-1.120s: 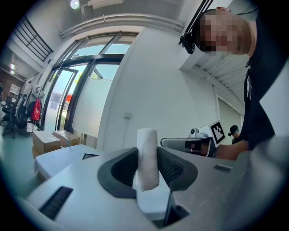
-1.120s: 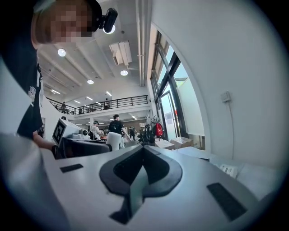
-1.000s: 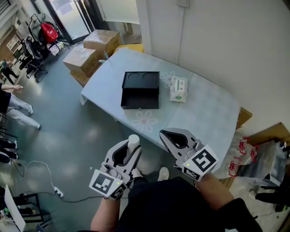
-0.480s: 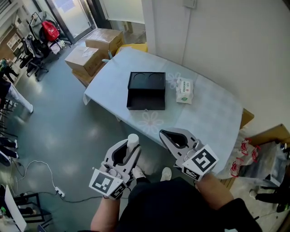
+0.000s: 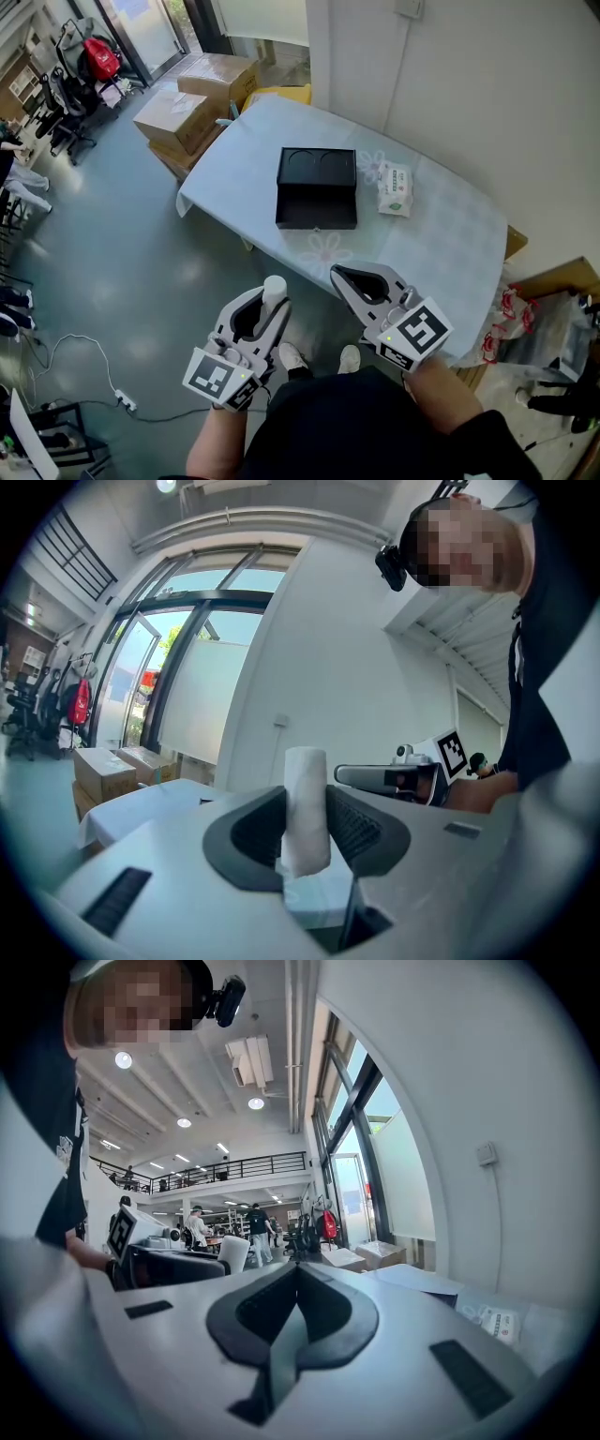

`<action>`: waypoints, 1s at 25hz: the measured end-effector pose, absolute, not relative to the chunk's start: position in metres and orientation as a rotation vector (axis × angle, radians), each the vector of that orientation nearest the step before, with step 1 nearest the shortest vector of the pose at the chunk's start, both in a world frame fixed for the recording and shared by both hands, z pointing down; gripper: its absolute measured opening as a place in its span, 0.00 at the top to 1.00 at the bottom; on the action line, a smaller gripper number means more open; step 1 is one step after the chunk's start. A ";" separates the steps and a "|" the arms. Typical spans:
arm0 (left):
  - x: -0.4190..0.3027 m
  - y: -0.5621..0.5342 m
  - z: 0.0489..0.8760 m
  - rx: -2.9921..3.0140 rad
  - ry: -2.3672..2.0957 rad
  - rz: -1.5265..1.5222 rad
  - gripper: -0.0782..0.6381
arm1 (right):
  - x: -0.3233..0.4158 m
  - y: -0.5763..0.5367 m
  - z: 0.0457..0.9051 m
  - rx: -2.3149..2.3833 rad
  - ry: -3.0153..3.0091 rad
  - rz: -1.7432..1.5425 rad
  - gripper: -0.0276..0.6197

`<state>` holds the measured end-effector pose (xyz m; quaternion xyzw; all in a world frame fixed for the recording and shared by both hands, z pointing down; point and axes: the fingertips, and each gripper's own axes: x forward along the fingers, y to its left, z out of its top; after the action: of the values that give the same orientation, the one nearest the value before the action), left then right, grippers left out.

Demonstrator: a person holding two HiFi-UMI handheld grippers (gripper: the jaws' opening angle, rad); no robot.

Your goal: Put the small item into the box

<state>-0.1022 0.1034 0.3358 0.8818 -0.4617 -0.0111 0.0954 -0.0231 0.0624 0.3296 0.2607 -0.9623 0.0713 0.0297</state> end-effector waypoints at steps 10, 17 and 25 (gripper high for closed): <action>-0.151 0.078 0.336 2.658 -1.296 -0.013 0.70 | -0.068 0.040 0.328 0.902 -2.943 0.221 0.94; -0.186 0.067 0.335 2.709 -1.214 0.015 0.70 | -0.098 0.033 0.325 1.013 -2.920 0.201 0.94; -0.202 0.051 0.339 2.747 -1.148 0.023 0.70 | -0.106 0.024 0.325 1.119 -2.880 0.188 0.94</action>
<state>-0.2022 0.0513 0.3390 0.9195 -0.3844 0.0077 0.0822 -0.1061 0.0240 0.3251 0.3615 -0.9301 0.0606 0.0228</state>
